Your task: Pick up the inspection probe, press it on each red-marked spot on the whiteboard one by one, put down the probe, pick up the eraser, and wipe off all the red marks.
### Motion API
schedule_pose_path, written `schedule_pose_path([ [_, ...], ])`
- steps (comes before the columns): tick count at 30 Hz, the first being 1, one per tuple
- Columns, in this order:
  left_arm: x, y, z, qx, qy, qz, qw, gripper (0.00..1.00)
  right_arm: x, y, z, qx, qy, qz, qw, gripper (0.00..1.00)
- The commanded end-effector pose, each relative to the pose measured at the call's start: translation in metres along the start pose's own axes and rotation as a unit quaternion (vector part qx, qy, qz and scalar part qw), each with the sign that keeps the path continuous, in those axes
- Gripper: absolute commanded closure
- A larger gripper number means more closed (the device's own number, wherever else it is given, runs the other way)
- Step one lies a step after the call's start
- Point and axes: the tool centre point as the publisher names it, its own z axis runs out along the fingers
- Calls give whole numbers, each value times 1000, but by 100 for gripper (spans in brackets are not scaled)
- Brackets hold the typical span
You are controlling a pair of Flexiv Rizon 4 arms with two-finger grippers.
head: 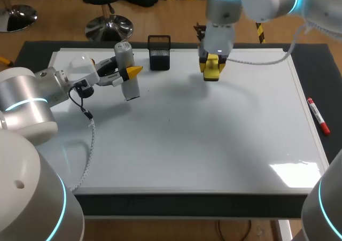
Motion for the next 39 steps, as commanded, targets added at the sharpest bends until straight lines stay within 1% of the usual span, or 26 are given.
schedule_pose_path([
  [1,0,0,1,1,-2,1,1000,100,-7,-19,3,-33,9,-2,999,100],
  [10,0,0,1,1,-2,1,1000,100,-11,-48,12,-41,5,-6,999,100],
  [21,0,0,1,1,-2,1,1000,100,-16,-73,27,-52,0,-12,999,100],
  [27,0,0,1,1,-2,1,1000,100,-15,-84,29,-56,3,-15,998,100],
  [34,0,0,1,1,-2,1,1000,100,-15,-93,32,-61,3,-13,998,100],
  [36,0,0,1,1,-2,1,1000,100,-14,-93,35,-64,1,-10,998,100],
  [38,0,0,1,1,-2,1,1000,100,-13,-92,39,-68,-11,-6,998,100],
  [39,0,0,1,1,-2,1,1000,100,-13,-92,42,-68,-9,-3,998,100],
])
